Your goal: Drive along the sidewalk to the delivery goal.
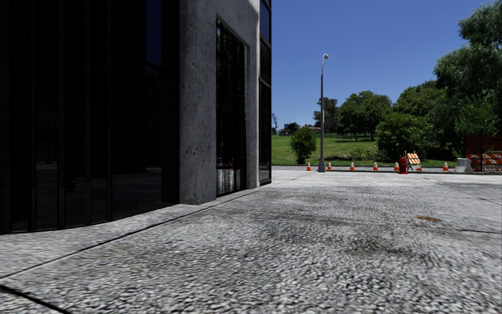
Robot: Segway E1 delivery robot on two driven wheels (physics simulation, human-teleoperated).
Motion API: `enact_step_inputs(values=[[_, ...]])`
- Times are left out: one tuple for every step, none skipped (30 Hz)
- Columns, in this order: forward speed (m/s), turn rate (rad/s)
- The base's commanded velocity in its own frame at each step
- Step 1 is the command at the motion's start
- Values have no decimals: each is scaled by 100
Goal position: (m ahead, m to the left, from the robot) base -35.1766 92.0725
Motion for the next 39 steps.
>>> enact_step_inputs(values=[[0, 0], [0, 0], [0, 0], [0, 0], [0, 0], [0, 0], [0, 0], [0, 0], [0, 0], [0, 0], [0, 0], [0, 0], [0, 0], [0, 0], [0, 0], [0, 0], [0, 0], [0, 0], [0, 0], [0, 0], [0, 0], [0, 0], [0, 0], [0, 0], [0, 0], [0, 0], [0, 0], [0, 0], [0, 0], [0, 0], [6, 0], [11, 0], [13, -3], [19, -11], [19, -11], [22, -18], [23, -21], [24, -22], [24, -22]])
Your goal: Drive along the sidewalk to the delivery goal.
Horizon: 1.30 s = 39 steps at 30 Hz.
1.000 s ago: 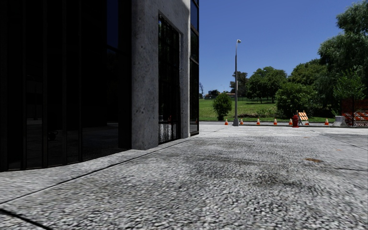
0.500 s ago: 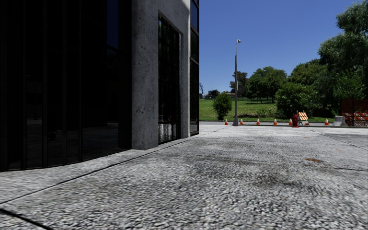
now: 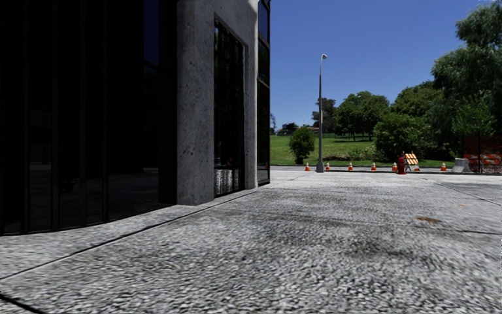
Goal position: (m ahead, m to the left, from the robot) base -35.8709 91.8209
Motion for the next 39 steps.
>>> enact_step_inputs(values=[[24, -22], [24, -22], [25, -22], [25, -22], [25, -22], [25, -22], [25, -22], [25, -22], [25, -24], [25, -30], [25, -33], [25, -34], [25, -34], [25, -34], [25, -34], [28, -34], [34, -34], [36, -34], [37, -34], [37, -34], [38, -34], [38, -34], [38, -35], [40, -37], [41, -38], [43, -38], [44, -38], [45, -38], [45, -38], [45, -38], [45, -38], [45, -38], [45, -38], [45, -38], [45, -38], [45, -38], [46, -38], [49, -38], [52, -42]])
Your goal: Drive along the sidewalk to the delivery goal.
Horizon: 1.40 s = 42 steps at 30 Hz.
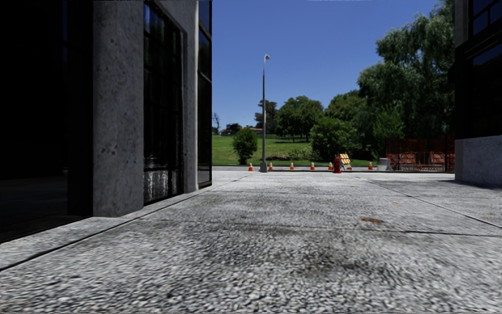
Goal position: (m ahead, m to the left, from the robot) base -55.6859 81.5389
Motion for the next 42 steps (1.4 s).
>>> enact_step_inputs(values=[[56, -44], [59, -45], [62, -46], [62, -46], [64, -46], [66, -46], [67, -46], [70, -46], [77, -46], [80, -46], [80, -46], [82, -47], [82, -51], [83, -54], [83, -57], [83, -57], [83, -58], [83, -61], [83, -61], [83, -66], [83, -67], [83, -68], [83, -68], [83, -68], [83, -68], [83, -68], [83, -68], [83, -68], [83, -68], [83, -68], [83, -68], [83, -68], [83, -68], [83, -68], [83, -68], [83, -68], [83, -68], [83, -68], [83, -68], [83, -68], [83, -68], [83, -68]])
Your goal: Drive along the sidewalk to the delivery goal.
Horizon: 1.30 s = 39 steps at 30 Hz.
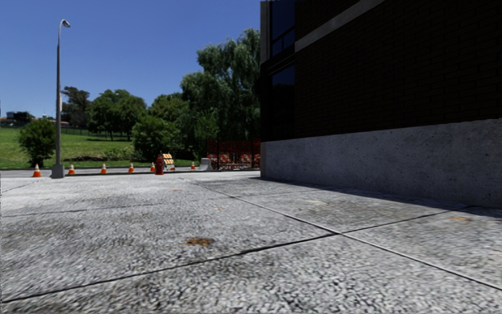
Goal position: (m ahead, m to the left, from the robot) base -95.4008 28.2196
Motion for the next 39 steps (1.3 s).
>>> enact_step_inputs(values=[[83, -68], [84, -68], [84, -68], [85, -68], [85, -68], [89, -68], [89, -68], [90, -68], [91, -68], [91, -68], [92, -68], [92, -68], [92, -68], [93, -68], [94, -68], [96, -68], [98, -68], [100, -68], [100, -68], [100, -68], [100, -68], [100, -68], [100, -68], [100, -70], [100, -78], [100, -78], [100, -83], [100, -85], [100, -85], [100, -85], [100, -85], [100, -85], [100, -85], [100, -85], [100, -85], [100, -85], [100, -85], [100, -85], [100, -85]])
